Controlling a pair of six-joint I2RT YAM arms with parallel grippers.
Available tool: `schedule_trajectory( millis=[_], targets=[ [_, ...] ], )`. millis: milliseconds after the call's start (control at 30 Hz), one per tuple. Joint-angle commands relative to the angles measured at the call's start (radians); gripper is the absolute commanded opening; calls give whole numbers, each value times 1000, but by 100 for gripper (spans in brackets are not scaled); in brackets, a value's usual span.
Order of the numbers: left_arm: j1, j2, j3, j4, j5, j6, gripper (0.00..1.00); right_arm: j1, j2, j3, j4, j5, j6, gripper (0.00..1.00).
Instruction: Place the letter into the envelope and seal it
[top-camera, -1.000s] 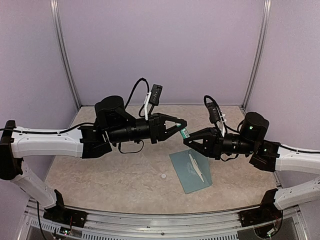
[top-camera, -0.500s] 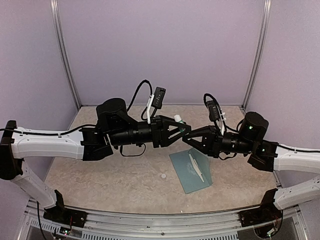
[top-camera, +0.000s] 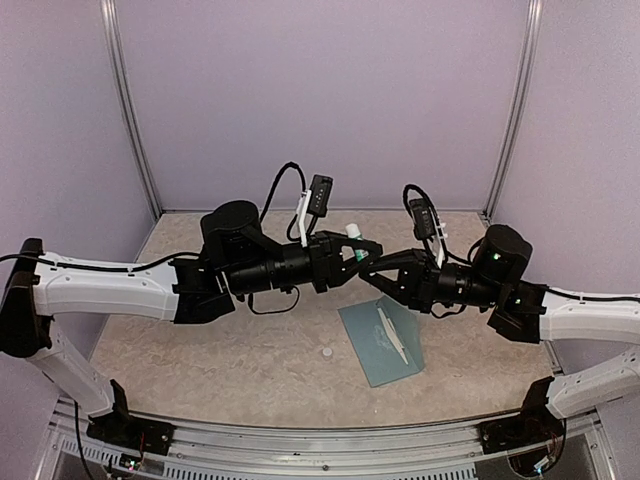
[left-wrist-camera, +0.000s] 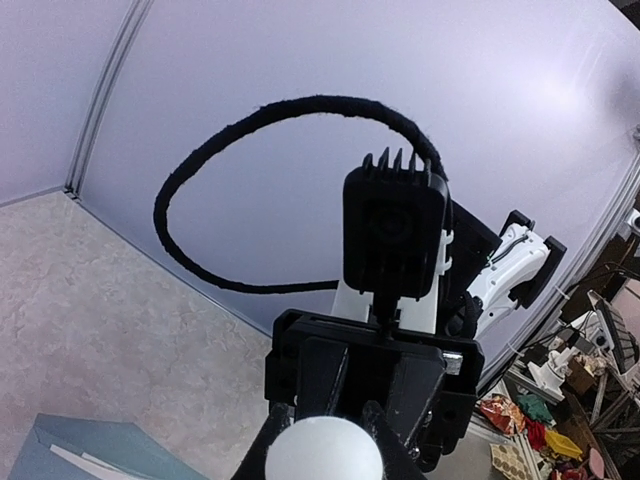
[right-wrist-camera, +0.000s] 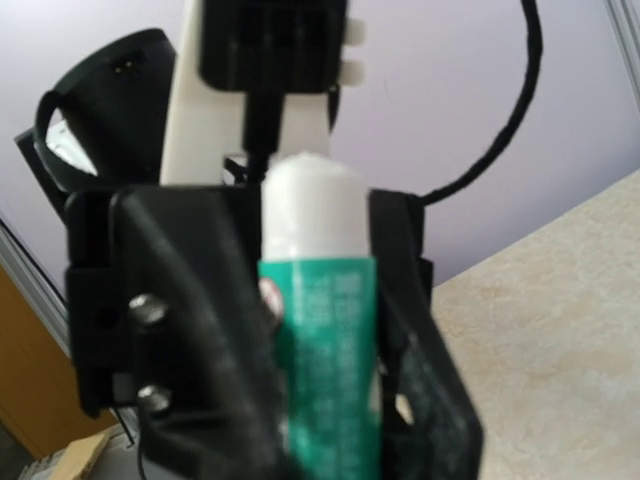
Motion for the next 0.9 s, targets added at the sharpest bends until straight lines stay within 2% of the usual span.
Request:
schedule_trajectory(
  millis=[0,67,133,200,267,333,500,667,767,867],
  targets=[
    [-22,16,14,12,-2,1,17,9,13,-1,59,30,16,0],
    [-23,17,13,7,-15,2,11,8,18,-2,58,27,17,1],
    [-23,12,9,-4,-46,2,8,8,12,-5,46,33,12,9],
    [-18,4,2,-26,-86,1,6,8,-13,-6,4,59,-12,34],
    [-5,-3,-13,-45,-109,-8,6,8,-51,-4,-77,120,-40,54],
    [11,-12,-35,-56,-121,-21,6,-6,-85,8,-228,213,-64,64],
    [49,-4,-71,-119,-163,-25,6,-149,-84,11,-483,320,-78,75],
    [77,82,-93,-136,-170,-45,5,-335,-8,-62,-531,251,-46,81],
    [90,155,-82,-145,-176,-49,5,-416,33,-100,-520,225,-26,80],
    [97,229,-56,-154,-167,-50,5,-492,60,-137,-501,209,-6,71]
  ],
)
